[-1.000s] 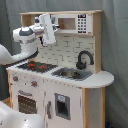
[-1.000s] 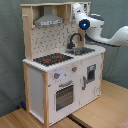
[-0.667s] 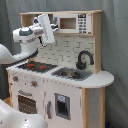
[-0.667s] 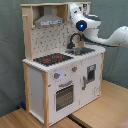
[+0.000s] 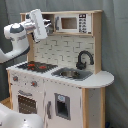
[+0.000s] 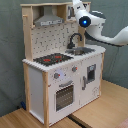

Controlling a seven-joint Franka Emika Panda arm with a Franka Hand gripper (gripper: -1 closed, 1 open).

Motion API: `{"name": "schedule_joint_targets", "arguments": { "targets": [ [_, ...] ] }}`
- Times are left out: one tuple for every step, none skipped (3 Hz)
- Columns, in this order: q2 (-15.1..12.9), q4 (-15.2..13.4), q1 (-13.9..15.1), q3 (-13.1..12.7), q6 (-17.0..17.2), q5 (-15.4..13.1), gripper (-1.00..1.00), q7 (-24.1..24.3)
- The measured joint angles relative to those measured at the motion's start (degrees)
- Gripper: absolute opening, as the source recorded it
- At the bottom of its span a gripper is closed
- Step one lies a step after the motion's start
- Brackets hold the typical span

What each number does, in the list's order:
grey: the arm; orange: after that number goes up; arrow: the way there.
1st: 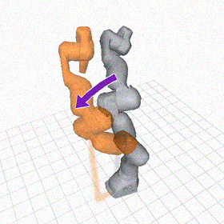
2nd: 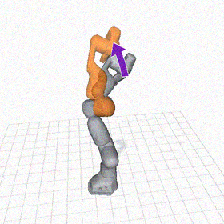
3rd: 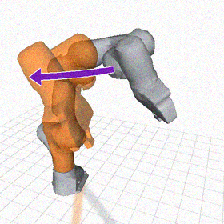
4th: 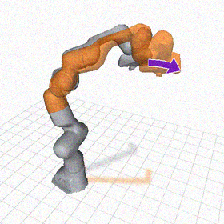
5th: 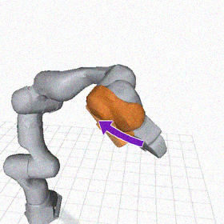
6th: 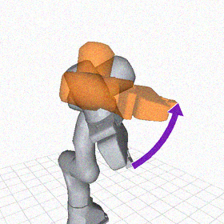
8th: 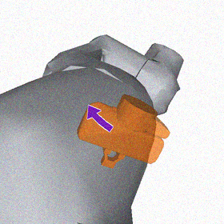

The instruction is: Play with the kitchen

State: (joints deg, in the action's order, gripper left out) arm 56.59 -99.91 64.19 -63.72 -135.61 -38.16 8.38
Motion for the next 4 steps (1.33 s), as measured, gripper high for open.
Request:
{"name": "schedule_joint_targets", "arguments": {
  "targets": [
    [0.48,-2.86,-5.17,1.75,2.86,-0.34,-1.0,-0.23],
    [1.78,-6.06,-9.92,2.91,4.73,-0.88,-1.0,-0.29],
    [2.15,-6.73,-10.84,3.0,5.05,-1.0,-1.0,-0.31],
    [2.53,-7.27,-11.63,3.03,5.31,-1.12,1.0,-0.34]
  ]
}}
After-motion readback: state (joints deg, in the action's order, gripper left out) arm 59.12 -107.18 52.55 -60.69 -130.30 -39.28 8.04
